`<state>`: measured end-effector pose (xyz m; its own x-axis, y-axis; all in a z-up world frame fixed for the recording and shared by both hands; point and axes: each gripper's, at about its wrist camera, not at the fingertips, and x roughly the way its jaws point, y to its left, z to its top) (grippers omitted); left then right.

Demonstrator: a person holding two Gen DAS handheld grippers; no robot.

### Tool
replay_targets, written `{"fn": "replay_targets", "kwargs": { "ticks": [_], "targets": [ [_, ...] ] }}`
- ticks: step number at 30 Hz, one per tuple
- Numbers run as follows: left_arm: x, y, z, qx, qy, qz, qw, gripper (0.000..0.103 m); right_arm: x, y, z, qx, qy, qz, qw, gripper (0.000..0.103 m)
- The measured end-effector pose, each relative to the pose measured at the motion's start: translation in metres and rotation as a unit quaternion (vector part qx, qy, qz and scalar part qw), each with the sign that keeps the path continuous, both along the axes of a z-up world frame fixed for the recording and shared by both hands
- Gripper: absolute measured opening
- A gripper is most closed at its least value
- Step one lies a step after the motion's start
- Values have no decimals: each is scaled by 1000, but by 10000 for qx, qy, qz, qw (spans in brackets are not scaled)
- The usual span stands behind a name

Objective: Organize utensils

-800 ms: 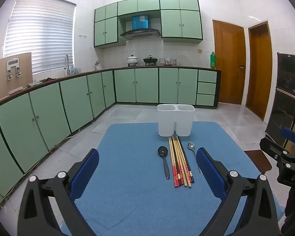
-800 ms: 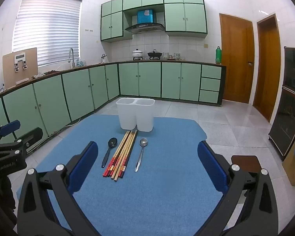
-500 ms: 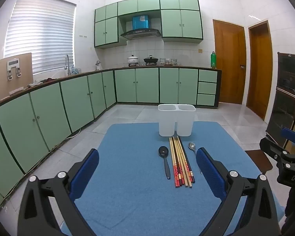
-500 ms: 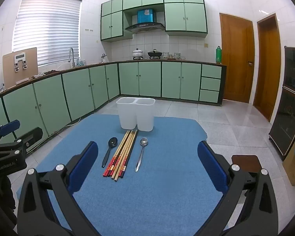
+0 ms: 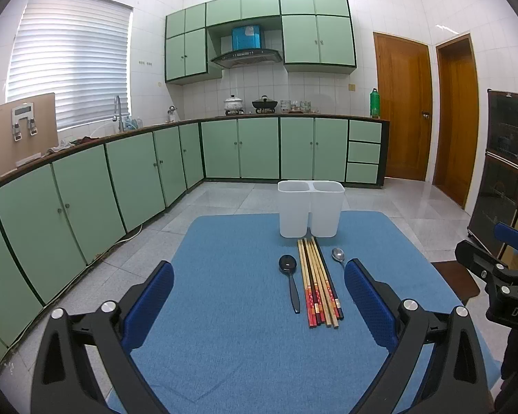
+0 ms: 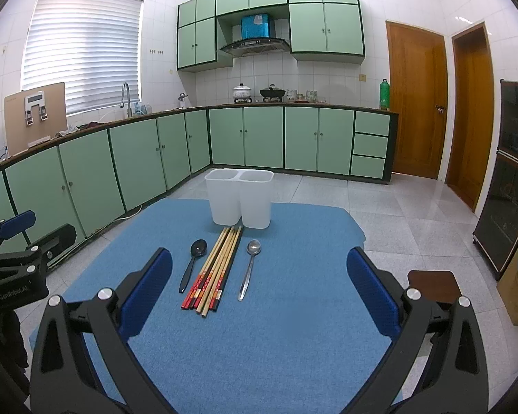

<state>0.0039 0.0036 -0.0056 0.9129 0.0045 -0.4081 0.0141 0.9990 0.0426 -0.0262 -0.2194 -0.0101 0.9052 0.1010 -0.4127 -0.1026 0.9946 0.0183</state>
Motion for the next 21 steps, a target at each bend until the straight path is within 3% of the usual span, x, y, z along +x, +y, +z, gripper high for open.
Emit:
{"fn": "replay_targets", "kwargs": {
  "ticks": [21],
  "targets": [
    [0,0,0,8,2,-3,10000,97,0,0,0,12,21,-4,10000,98]
  ]
}}
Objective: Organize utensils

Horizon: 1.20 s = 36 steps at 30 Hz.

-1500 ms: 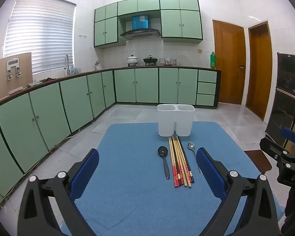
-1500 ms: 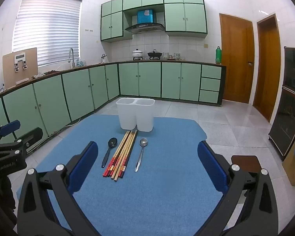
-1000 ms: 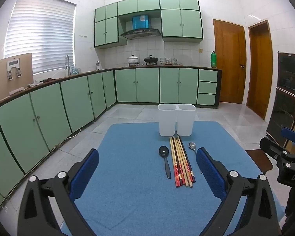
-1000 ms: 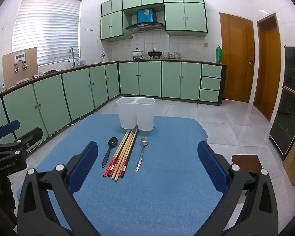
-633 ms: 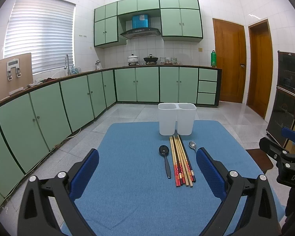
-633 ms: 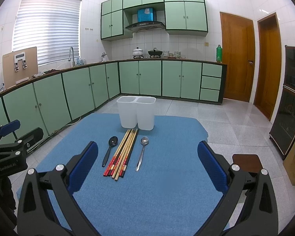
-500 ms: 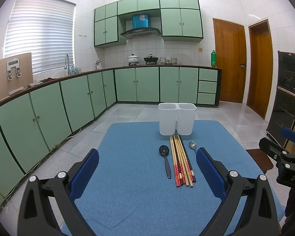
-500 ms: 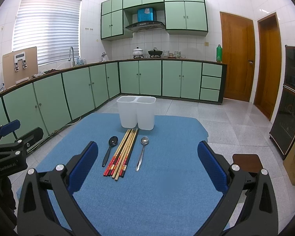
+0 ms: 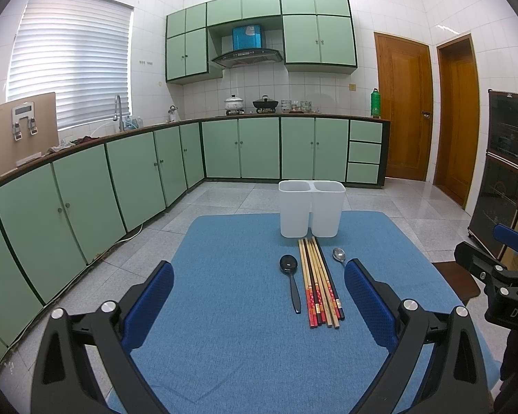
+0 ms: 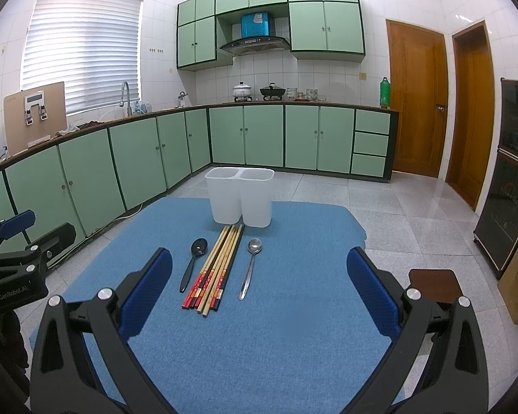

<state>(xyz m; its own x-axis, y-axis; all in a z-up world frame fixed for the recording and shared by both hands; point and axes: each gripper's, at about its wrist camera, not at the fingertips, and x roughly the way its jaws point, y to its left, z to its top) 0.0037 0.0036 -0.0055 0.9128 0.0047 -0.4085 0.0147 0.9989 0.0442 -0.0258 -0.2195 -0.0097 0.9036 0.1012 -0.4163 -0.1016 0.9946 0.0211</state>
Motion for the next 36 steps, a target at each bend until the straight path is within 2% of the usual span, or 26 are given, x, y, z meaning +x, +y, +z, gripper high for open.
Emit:
{"fn": "replay_targets", "kwargs": {
  "ticks": [36],
  "targets": [
    [1,3,-1,-15,8,2,10000,97,2,5,-1,23,27,-10,10000,98]
  ]
}}
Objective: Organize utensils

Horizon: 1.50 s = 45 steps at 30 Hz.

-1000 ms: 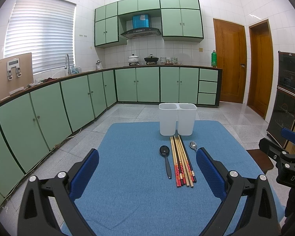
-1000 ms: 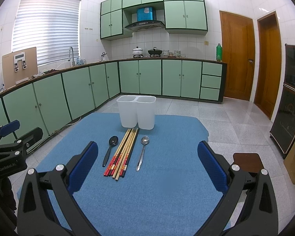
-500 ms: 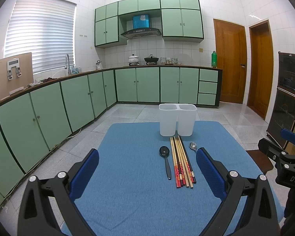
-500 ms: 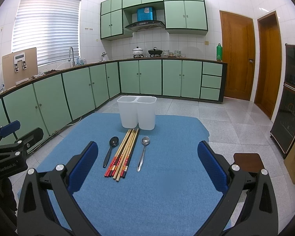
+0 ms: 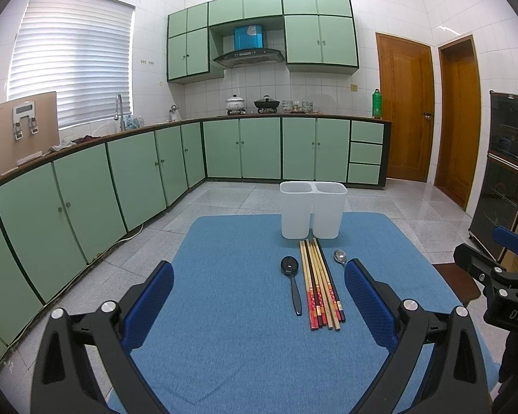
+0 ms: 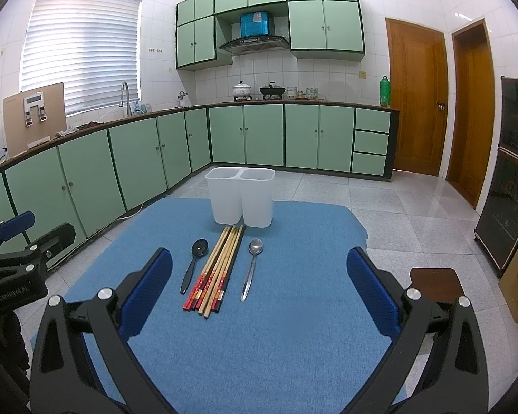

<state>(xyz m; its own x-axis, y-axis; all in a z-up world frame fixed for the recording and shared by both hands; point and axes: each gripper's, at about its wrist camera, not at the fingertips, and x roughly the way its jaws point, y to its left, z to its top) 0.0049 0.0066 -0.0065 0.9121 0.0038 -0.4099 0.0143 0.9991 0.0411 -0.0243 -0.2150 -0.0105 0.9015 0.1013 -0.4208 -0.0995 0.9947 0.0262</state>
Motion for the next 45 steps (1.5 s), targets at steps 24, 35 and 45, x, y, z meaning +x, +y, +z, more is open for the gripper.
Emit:
{"fn": "replay_targets", "kwargs": {
  "ticks": [24,35,45],
  "targets": [
    [63,-6,-19,172,347,10,9992,97,69,-12,-26,-33,378,-107,9992,98],
    [148,-3,-54,247,884,134,9957,97,154,-18,-48,120,892,-37,9959,98],
    [226,9,-104,394,1586,262,9862,97,241,-11,-109,157,1886,76,9819,96]
  ]
}}
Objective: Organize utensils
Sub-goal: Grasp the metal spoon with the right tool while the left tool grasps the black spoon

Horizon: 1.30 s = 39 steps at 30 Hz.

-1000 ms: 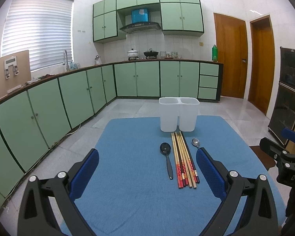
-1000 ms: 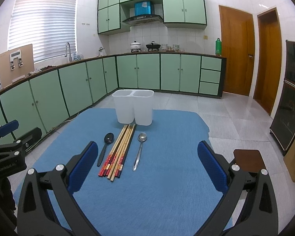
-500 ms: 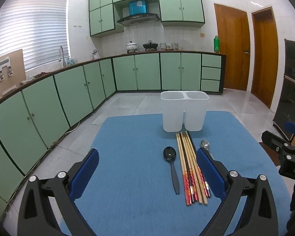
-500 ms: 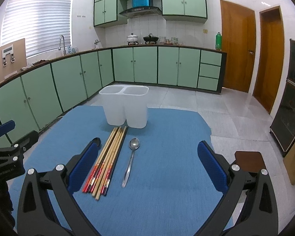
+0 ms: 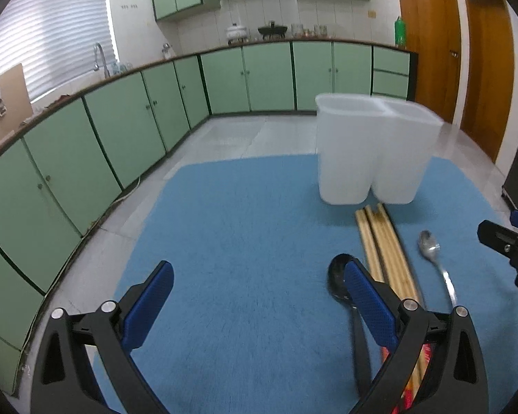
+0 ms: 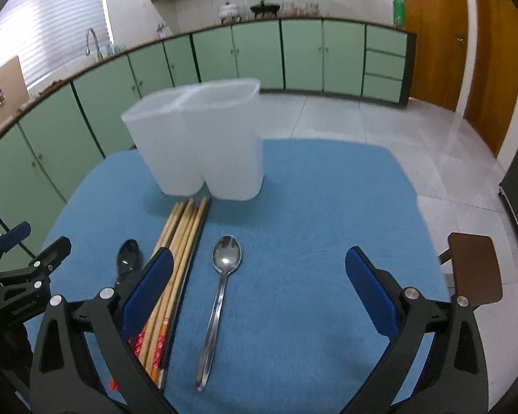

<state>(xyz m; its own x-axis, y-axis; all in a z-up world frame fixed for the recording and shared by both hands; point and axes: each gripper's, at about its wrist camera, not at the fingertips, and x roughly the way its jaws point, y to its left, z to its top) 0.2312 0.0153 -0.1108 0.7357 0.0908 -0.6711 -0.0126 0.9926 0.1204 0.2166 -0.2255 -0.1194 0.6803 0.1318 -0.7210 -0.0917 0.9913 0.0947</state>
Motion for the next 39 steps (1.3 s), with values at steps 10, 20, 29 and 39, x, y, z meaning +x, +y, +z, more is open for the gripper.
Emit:
{"fn": "replay_targets", "kwargs": {
  "ticks": [10,20,29,39],
  "targets": [
    [19,10,-26,-146,354,73,9992,97,32,28,-43,-192,597,140,9979,70],
    [28,0,-34,-273,478,-140,9984,97,33,41,-46,-410,538,166,9976,28],
    [45,-30,-45,-243,702,-467,9961,97,26,15,-41,-158,582,58,9982,28],
    [67,-42,-57,-389,984,-392,9936,96,34,22,-37,-153,587,72,9981,28]
  ]
}}
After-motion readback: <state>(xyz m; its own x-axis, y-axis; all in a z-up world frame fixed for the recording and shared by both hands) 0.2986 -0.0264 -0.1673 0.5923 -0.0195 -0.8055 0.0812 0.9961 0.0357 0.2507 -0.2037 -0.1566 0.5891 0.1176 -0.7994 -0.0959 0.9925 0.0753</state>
